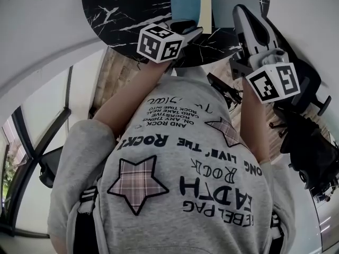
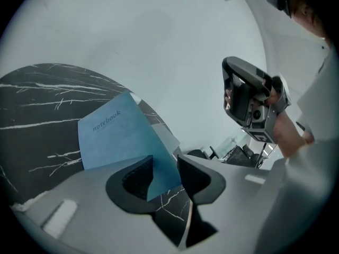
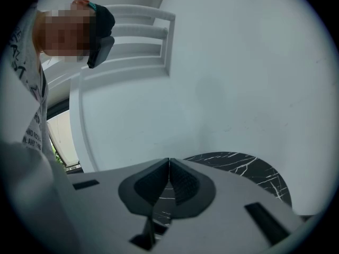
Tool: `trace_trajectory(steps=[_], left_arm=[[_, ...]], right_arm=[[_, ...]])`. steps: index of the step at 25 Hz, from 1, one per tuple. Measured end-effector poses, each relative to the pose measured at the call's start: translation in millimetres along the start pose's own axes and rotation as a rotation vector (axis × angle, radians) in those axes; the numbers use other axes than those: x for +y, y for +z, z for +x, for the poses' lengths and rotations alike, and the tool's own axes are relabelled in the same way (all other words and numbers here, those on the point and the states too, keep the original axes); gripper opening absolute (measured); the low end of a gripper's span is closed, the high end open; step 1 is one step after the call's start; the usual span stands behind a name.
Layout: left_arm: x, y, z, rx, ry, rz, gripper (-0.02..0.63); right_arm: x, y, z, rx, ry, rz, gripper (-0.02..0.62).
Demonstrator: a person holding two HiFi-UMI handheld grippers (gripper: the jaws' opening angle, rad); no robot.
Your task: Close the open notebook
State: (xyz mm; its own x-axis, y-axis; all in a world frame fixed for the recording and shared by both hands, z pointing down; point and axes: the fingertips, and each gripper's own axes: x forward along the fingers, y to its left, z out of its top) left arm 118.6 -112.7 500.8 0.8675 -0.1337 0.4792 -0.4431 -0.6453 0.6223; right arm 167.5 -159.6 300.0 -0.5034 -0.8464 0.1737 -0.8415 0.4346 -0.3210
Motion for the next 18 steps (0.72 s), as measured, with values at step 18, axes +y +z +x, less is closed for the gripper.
trace_trajectory(steps=[18], left_arm=[[9.9, -22.1, 61.4, 0.132, -0.024, 0.031, 0.172]], right_arm=[[-18.4, -4.1, -34.2, -0.006, -0.097, 0.018, 0.013]])
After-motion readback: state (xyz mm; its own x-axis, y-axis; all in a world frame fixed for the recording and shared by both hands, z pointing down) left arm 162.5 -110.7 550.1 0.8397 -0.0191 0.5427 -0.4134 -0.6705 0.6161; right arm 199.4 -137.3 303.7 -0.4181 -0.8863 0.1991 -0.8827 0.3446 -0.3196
